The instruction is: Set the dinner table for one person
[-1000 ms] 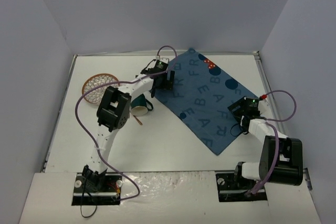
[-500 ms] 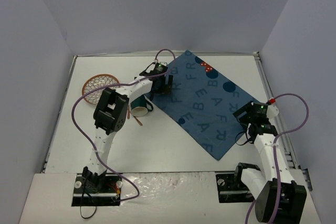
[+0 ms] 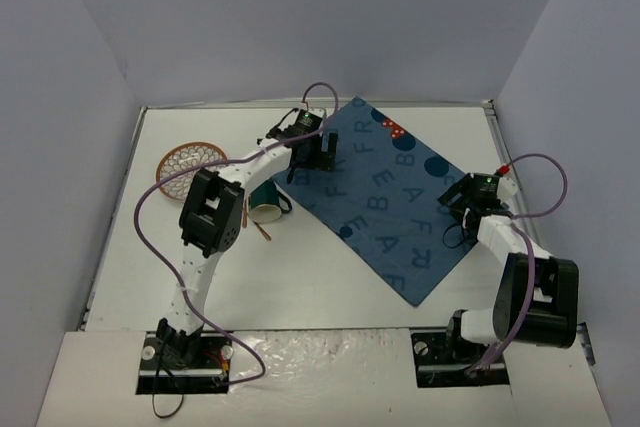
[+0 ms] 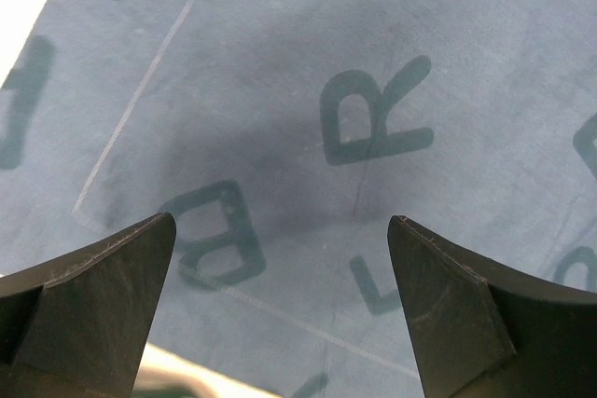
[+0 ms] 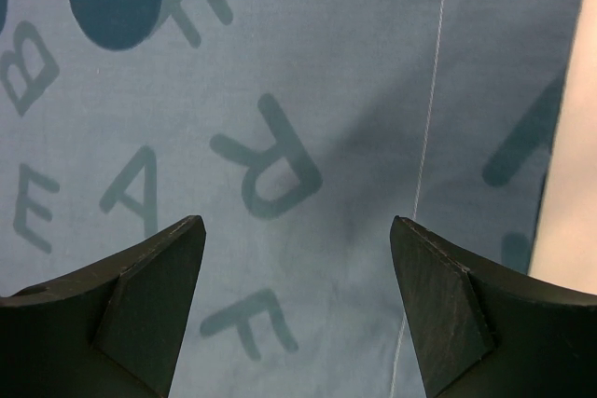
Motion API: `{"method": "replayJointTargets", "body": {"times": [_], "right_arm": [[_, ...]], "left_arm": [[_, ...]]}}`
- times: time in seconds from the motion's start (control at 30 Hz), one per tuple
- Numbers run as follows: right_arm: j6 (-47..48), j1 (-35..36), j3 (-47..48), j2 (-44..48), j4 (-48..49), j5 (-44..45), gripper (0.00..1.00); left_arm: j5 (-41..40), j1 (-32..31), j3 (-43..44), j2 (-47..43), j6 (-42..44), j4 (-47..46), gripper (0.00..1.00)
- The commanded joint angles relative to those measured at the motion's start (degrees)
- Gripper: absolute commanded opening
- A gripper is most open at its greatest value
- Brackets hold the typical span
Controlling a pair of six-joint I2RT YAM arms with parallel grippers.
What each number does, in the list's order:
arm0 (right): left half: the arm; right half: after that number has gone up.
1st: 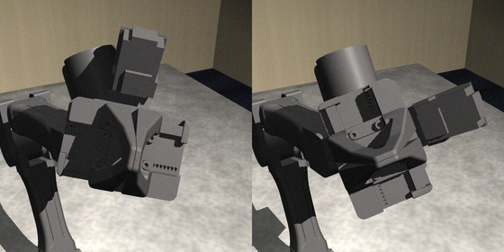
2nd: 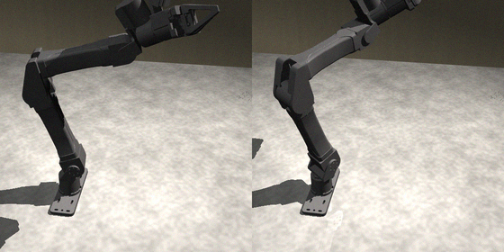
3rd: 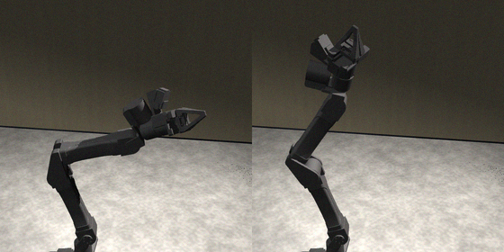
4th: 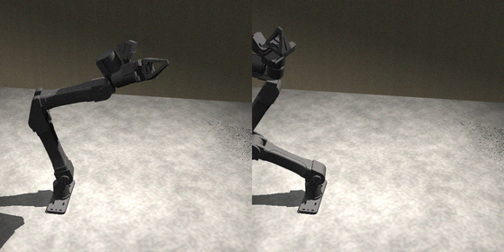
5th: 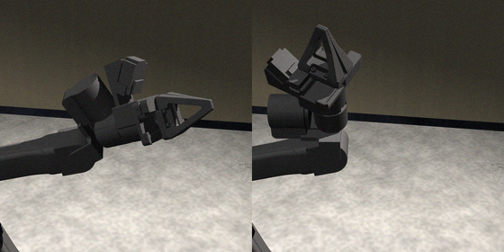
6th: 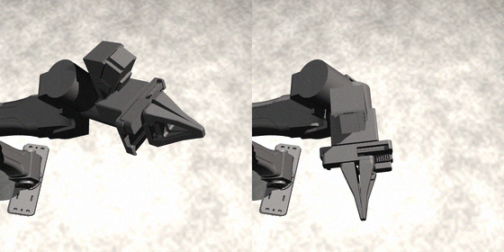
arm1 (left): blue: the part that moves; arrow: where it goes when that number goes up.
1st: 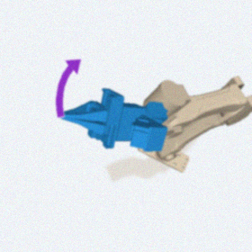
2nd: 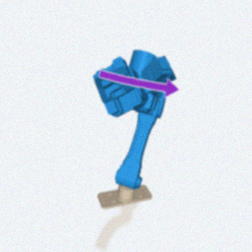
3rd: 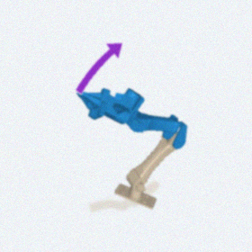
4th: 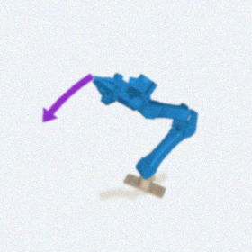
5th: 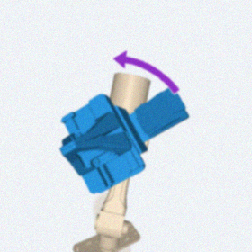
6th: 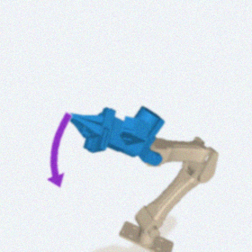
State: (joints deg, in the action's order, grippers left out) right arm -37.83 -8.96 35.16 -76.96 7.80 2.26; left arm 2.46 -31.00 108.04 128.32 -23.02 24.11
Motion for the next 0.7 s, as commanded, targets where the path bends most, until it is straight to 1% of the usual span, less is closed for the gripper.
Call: {"method": "replayJointTargets", "body": {"times": [0.0, 0.2, 0.33, 0.5, 0.67], "right_arm": [[-0.3, -0.7, -2.0, -2.2, 10.2, 3.5, 0.77], [-1.8, -2.6, -4.6, -4.2, 10.6, 5.5, 0.77], [-3.4, -4.6, -6.7, -4.2, 8.0, 6.6, 0.77], [-4.0, -7.4, -9.1, -1.3, 4.5, 7.4, 0.77], [-4.1, -8.1, -8.7, 2.9, 2.7, 6.2, 0.78]], "left_arm": [[2.1, -0.2, 3.9, 2.0, 2.2, -1.0, 0.95], [2.0, -0.2, 5.6, 5.0, 2.4, 0.4, 0.95], [2.0, -0.2, 4.7, 5.8, 1.8, 0.7, 0.95], [2.6, -0.2, 2.3, 5.1, 0.5, -0.7, 0.95], [2.7, -0.3, 1.6, 3.6, 0.3, -1.2, 0.95]]}}
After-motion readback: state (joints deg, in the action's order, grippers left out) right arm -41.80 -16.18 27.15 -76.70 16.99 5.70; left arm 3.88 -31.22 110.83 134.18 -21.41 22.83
